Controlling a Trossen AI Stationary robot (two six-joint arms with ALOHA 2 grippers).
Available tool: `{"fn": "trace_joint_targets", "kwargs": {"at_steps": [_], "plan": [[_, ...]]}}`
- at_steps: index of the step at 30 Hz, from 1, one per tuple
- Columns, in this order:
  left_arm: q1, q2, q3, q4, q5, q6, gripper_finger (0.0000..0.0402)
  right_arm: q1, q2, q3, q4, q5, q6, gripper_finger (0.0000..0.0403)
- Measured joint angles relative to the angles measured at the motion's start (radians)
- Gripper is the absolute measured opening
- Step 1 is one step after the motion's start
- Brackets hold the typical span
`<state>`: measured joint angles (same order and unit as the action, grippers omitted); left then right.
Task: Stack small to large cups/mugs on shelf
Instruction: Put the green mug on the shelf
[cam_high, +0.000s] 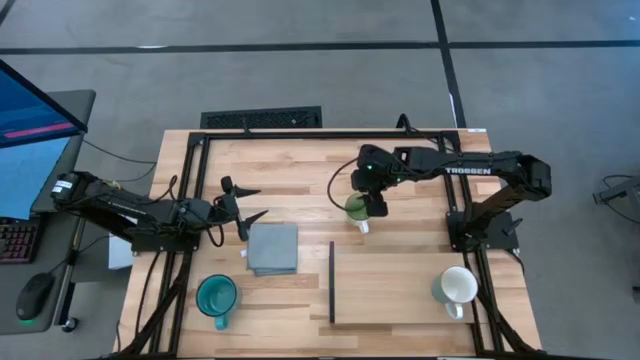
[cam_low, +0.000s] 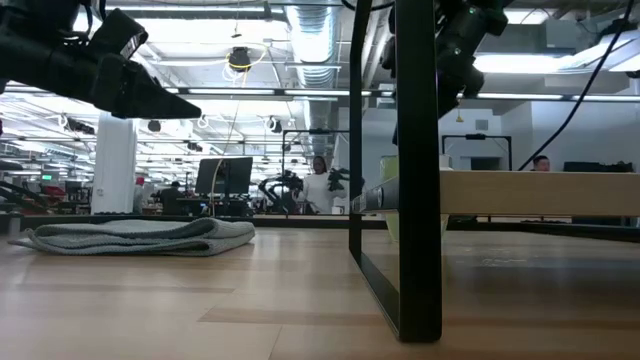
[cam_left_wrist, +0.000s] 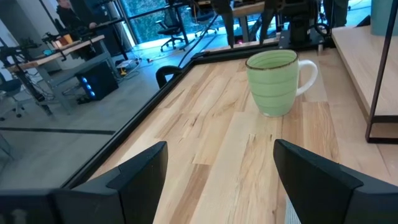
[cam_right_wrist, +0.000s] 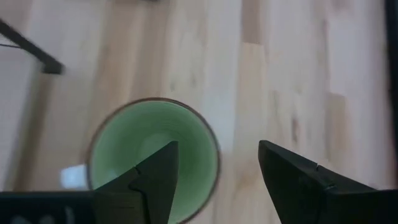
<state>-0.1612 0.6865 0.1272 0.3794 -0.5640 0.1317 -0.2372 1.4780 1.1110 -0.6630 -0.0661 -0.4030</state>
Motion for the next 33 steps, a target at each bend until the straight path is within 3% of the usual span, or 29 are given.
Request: {"fn": "trace_joint_targets", "kwargs": {"at_steps": [25,33], "plan": [[0.002,0.000,0.001,-0.023,-0.002,-0.001,0.0284,0.006,0.159,0.006,-0.011,0.042,0.005,0.0241],[0.003,0.000,0.001,-0.026,-0.004,-0.001,0.0284,0.005,0.164,0.006,-0.005,0.042,-0.009,0.0174]]}}
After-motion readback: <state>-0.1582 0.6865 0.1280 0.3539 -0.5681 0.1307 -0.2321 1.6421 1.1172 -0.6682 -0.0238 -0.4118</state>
